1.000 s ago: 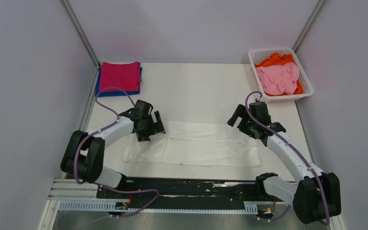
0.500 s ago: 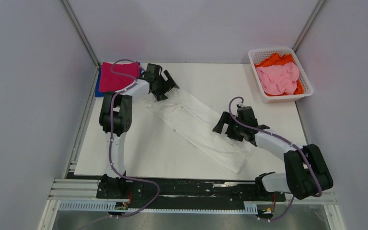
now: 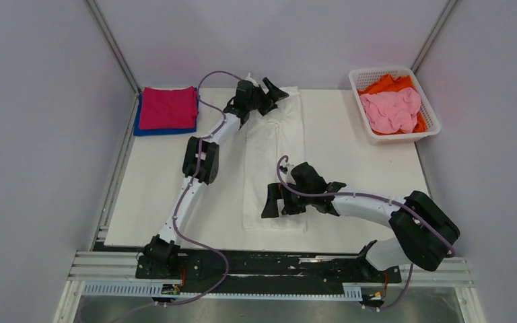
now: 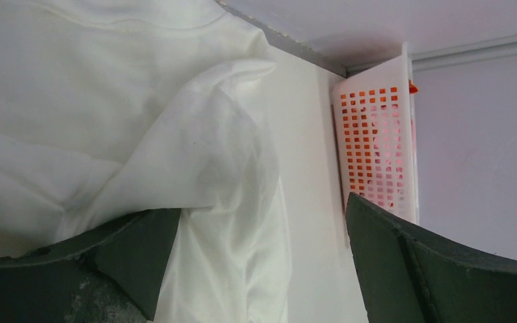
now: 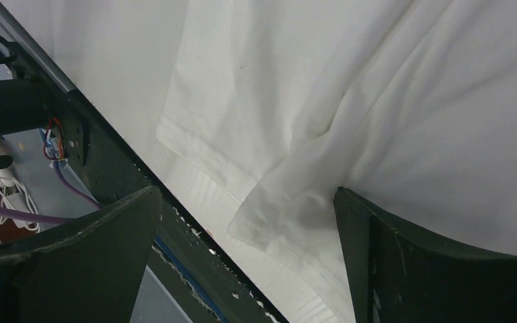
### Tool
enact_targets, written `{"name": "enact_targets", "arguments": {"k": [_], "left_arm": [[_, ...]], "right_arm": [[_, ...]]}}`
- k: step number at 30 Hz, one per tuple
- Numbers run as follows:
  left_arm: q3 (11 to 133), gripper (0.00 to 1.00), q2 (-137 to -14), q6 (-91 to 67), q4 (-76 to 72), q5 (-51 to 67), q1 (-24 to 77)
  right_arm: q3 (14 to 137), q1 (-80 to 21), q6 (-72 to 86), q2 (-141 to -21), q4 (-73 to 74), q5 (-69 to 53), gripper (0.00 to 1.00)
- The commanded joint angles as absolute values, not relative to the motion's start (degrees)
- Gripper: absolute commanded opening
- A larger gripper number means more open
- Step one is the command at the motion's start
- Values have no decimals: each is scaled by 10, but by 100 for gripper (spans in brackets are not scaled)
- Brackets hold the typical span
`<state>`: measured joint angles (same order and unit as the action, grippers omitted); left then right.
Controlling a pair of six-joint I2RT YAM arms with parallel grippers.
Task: Fold and stack the t-shirts
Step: Rotate the tshirt 90 degrees, then grab the bottom of the folded rectangular tshirt with both arms
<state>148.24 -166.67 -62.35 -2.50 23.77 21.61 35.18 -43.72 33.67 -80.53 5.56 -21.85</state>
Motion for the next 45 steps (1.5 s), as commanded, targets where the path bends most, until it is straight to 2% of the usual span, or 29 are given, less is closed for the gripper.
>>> {"name": "enact_targets", "arguments": {"k": [1, 6, 9, 16, 21, 25, 30, 36, 39, 45], "left_arm": [[1482, 100, -1696, -629, -45, 215, 229], [1478, 100, -1656, -582, -21, 270, 229], [1428, 100, -1565, -528, 42, 285, 231], [1268, 100, -1302, -372, 200, 231, 246], [1045, 100, -1119, -318, 241, 137, 265], [821, 100, -924, -341, 222, 57, 296], [560, 100, -763, -408, 211, 32, 339], [428, 100, -624, -469, 327, 11, 416], [383, 100, -573, -487, 336, 36, 443], [324, 95, -575, -518, 290, 93, 476]], "right_arm": [[392, -447, 322, -808, 22, -195, 100], [396, -446, 333, -755, 54, -119, 100], [382, -444, 362, -702, 69, -72, 100], [330, -430, 417, -561, 118, 42, 100], [298, -419, 430, -493, 150, 47, 100], [275, -417, 438, -470, 182, -7, 100], [253, -415, 449, -468, 234, -54, 99], [238, -416, 467, -491, 250, -79, 96], [237, -415, 474, -506, 250, -82, 89], [231, -416, 491, -539, 251, -78, 79]]}}
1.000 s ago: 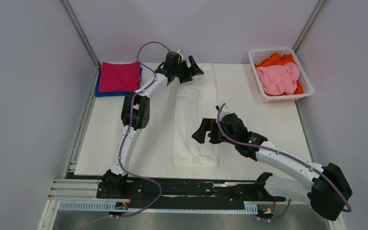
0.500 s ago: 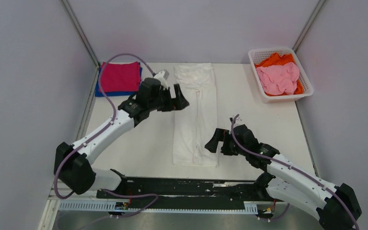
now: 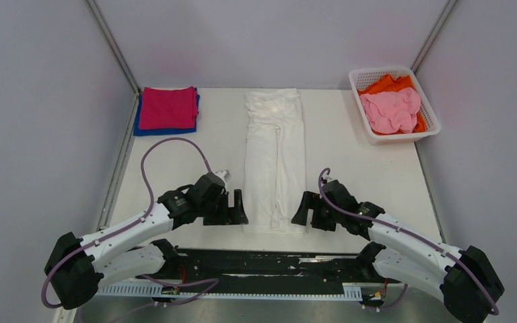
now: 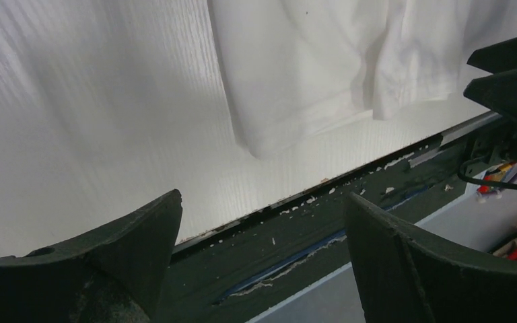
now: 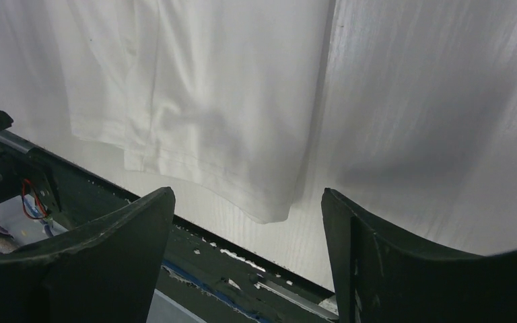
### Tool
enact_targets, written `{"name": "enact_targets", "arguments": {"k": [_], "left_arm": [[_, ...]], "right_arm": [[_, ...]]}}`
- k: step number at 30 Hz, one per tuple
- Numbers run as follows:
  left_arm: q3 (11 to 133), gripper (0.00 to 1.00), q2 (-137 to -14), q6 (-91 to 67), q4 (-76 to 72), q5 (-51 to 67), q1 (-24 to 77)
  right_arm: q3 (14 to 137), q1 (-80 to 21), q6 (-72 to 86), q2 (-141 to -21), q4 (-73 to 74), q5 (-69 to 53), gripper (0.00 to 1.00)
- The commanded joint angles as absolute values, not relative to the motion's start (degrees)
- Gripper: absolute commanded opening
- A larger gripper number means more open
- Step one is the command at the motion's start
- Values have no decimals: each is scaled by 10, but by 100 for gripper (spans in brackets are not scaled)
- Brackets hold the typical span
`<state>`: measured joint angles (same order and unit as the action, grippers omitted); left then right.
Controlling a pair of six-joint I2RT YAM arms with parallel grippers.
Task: Fold and stack the t-shirts
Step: Grab the bottom of the folded rectangular tshirt with both arms
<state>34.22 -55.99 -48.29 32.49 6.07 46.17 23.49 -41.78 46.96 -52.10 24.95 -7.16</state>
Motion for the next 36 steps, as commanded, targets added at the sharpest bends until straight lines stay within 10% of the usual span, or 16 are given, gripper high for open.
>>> {"name": "enact_targets", "arguments": {"k": [1, 32, 36], "left_arm": [[323, 94, -589, -519, 282, 100, 478], [345, 23, -810, -501, 221, 82, 489], [352, 1, -825, -498, 230, 75, 489]], "right_arm": [[232, -415, 493, -545, 251, -79, 77], [212, -416, 476, -585, 249, -127, 16], [210, -416, 468, -582, 249, -129, 9]]}}
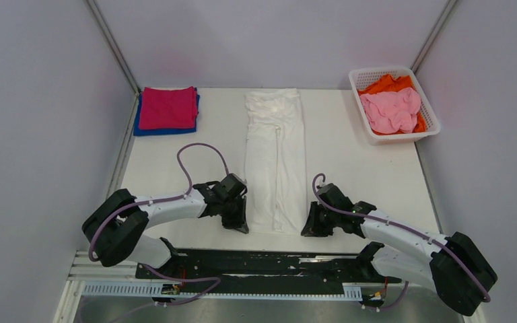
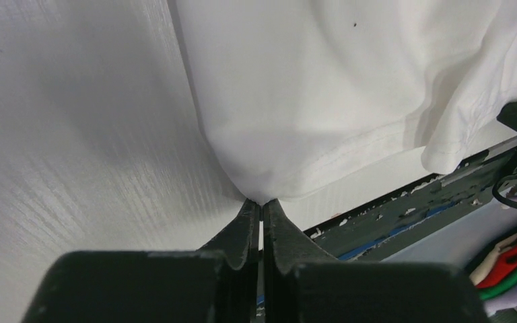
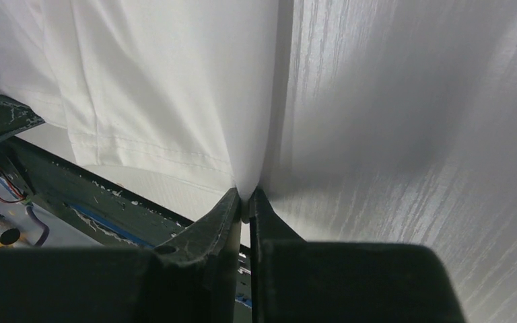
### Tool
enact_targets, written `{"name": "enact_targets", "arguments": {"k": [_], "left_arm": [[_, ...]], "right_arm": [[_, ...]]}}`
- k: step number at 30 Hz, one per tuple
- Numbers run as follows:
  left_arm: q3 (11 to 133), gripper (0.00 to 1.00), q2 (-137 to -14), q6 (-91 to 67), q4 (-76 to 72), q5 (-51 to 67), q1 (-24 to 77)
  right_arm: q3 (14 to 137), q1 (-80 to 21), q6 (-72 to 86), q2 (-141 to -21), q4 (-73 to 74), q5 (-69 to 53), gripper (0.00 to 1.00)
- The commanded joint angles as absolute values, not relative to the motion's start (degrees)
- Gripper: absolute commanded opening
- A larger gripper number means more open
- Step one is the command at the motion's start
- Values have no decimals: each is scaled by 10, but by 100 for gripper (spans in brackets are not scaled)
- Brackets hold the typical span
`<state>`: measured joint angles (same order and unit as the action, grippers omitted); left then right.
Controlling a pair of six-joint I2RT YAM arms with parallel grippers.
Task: Fold and stack the t-shirts
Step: Fold the folded rectangular tshirt in 1/3 of the way
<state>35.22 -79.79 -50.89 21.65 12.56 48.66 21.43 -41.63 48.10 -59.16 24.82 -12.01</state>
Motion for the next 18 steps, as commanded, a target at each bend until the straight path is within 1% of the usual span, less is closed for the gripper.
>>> {"name": "enact_targets", "arguments": {"k": [1, 3, 4, 8, 11, 14, 18], "left_arm": [[356, 0, -825, -494, 237, 70, 489], [357, 0, -818, -489, 261, 66, 489], [355, 0, -805, -487, 264, 68, 489], [333, 0, -740, -484, 274, 82, 489], [315, 0, -689, -493, 267, 113, 490], [308, 0, -661, -495, 258, 136, 490], [318, 0, -645, -491, 236, 143, 489]], "right_arm": [[211, -416, 466, -580, 249, -129, 7], [209, -416, 461, -572, 250, -129, 1], [210, -416, 460, -568, 252, -129, 0], [212, -415, 450, -552, 259, -135, 0], [219, -416, 433, -535, 259, -171, 0], [227, -416, 425, -511, 260, -190, 0], [243, -415, 419, -504, 259, -179, 0]]}}
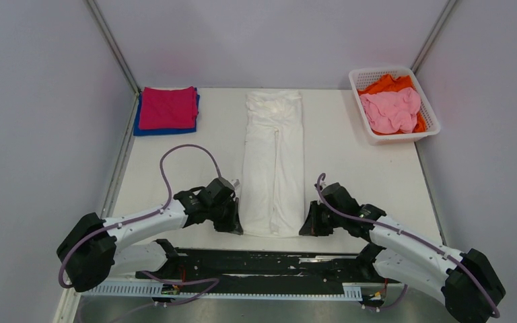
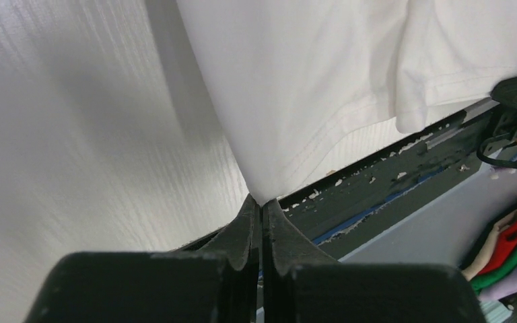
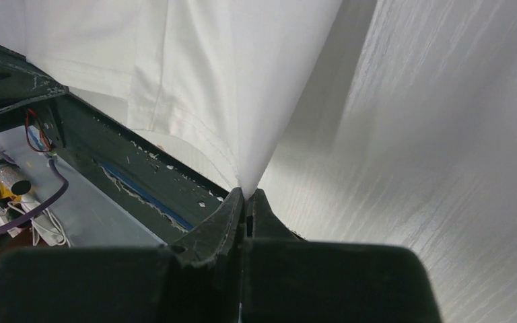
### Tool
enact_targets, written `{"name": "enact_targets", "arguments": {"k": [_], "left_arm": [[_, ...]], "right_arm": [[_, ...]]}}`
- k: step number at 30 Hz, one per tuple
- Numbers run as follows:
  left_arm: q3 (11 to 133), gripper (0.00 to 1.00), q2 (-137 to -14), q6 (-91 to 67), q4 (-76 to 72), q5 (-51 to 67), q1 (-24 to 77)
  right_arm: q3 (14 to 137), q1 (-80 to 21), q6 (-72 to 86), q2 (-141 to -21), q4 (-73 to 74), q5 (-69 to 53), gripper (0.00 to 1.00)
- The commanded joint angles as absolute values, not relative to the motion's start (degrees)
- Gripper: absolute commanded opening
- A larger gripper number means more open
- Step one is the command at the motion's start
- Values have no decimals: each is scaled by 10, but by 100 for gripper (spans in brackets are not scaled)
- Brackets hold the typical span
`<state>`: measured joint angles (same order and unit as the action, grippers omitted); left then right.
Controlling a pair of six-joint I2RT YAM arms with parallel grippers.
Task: Fold and stack the t-shirts
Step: Fold the folded rectangular tshirt in 1/3 of the way
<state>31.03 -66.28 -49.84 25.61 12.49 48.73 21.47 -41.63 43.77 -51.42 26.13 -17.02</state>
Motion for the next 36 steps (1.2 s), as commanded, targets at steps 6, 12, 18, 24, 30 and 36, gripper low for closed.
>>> {"name": "enact_targets", "arguments": {"k": [6, 12, 18, 24, 30, 36], "left_arm": [[369, 0, -666, -472, 223, 94, 486], [417, 0, -720, -469, 155, 68, 423], [499, 0, -811, -427, 140, 81, 353], [594, 0, -908, -418, 120, 96, 305], [682, 0, -986, -403, 132, 99, 275], [750, 0, -1042, -383, 158, 86, 254]], "right_arm": [[296, -414, 431, -535, 259, -119, 0], [366, -396, 416, -589, 249, -47, 0], [443, -327, 368, -676, 222, -19, 0], [521, -262, 341, -773, 187, -37, 0], [597, -226, 302, -859, 168, -60, 0], [662, -201, 275, -924, 161, -70, 0]]}}
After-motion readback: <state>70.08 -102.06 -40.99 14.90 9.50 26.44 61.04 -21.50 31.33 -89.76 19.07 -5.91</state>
